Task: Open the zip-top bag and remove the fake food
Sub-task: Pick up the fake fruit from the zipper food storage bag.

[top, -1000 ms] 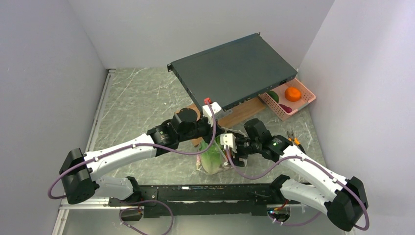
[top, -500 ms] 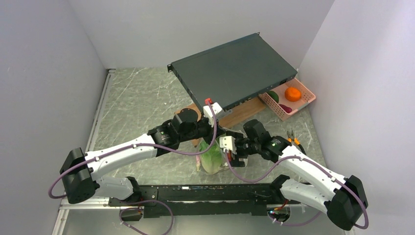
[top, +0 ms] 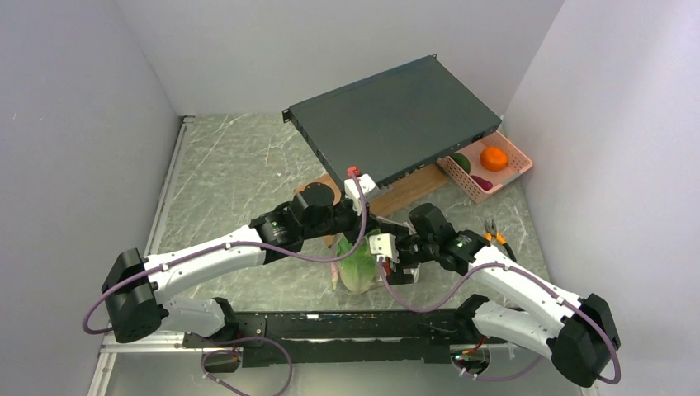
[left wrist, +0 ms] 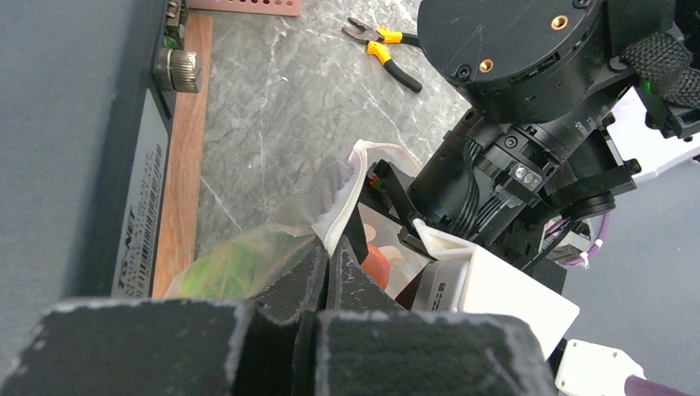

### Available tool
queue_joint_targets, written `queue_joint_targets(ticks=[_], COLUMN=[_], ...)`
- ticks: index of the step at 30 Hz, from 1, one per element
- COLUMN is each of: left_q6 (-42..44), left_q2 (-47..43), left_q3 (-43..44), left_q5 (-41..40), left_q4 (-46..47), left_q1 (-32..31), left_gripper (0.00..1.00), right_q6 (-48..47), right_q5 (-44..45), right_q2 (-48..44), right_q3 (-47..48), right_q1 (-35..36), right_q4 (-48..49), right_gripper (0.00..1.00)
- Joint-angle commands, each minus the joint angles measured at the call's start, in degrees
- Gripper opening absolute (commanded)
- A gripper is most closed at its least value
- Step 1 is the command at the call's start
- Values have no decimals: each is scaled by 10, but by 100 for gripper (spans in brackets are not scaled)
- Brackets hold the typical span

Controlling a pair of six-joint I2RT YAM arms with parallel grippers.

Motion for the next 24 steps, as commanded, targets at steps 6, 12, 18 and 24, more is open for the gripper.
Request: queue_joint_targets(ticks=[6,12,18,24], left_q6=[3,5,5,5], left_q2=[26,26,26,27], left_q3=[16,16,16,16], left_q5=[49,48,46,41], left_q4=[35,32,31,24], left_q1=[-8,-10,-11,-11], left_gripper=[0,0,0,0], right_q6=[-19,-18,-7,8], right_q5=[23,31,27,2], right_q2=[9,3,-4,-9], right_q3=[-35,-35,-19,21], right_q1=[5,6,2,-10], right_q4=[-80,-82,-81,-91], right_gripper=[87,61,33,22])
